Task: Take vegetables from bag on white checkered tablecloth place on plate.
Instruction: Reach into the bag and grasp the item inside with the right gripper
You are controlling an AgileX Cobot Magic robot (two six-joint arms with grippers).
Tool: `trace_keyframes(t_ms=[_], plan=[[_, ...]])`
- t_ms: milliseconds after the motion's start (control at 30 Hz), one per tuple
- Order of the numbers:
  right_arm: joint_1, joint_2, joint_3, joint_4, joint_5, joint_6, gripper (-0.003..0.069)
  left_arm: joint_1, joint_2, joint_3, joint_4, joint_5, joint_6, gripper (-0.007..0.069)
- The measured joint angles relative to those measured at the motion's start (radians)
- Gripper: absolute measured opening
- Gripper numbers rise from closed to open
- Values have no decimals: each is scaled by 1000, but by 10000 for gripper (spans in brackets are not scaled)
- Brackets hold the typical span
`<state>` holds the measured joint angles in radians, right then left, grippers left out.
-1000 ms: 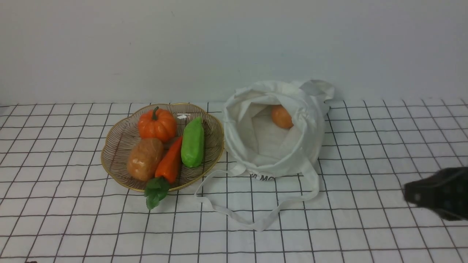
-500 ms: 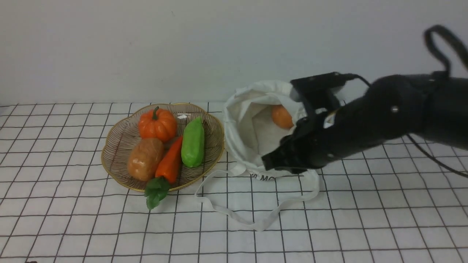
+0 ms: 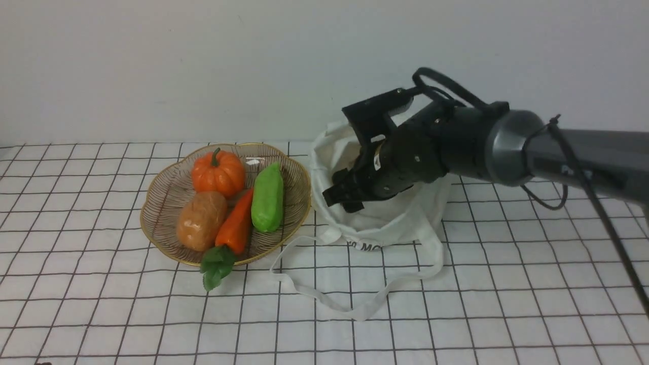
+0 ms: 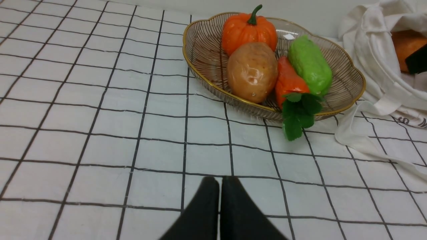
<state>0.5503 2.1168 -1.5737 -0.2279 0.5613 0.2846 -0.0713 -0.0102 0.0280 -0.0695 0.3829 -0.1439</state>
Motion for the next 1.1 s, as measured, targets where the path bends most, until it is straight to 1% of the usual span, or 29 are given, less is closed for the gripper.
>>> trace_keyframes(t_ms=[33, 67, 167, 233, 333, 400, 433, 500, 667, 833, 1033, 1100], plan=[[-7, 10, -8, -37, 1, 37, 529, 0, 0, 0, 0, 0, 0, -8], [-25, 24, -22, -112, 7, 154, 566, 0, 0, 0, 0, 0, 0, -8], [-56, 35, -36, -204, 13, 308, 593, 0, 0, 0, 0, 0, 0, -8], [-81, 41, -45, -268, 9, 442, 602, 0, 0, 0, 0, 0, 0, -8], [-101, 48, -45, -333, -11, 578, 604, 0, 0, 0, 0, 0, 0, -8], [-103, 53, -45, -361, -29, 616, 603, 0, 0, 0, 0, 0, 0, -8], [-103, 59, -45, -383, -53, 653, 603, 0, 0, 0, 0, 0, 0, -8], [-103, 71, -46, -408, -90, 689, 603, 0, 0, 0, 0, 0, 0, -8], [-103, 102, -46, -463, -122, 730, 603, 0, 0, 0, 0, 0, 0, -8], [-103, 141, -46, -556, -133, 758, 600, 0, 0, 0, 0, 0, 0, -8], [-103, 151, -46, -582, -161, 760, 591, 0, 0, 0, 0, 0, 0, -8], [-103, 151, -46, -587, -193, 760, 589, 0, 0, 0, 0, 0, 0, -8]])
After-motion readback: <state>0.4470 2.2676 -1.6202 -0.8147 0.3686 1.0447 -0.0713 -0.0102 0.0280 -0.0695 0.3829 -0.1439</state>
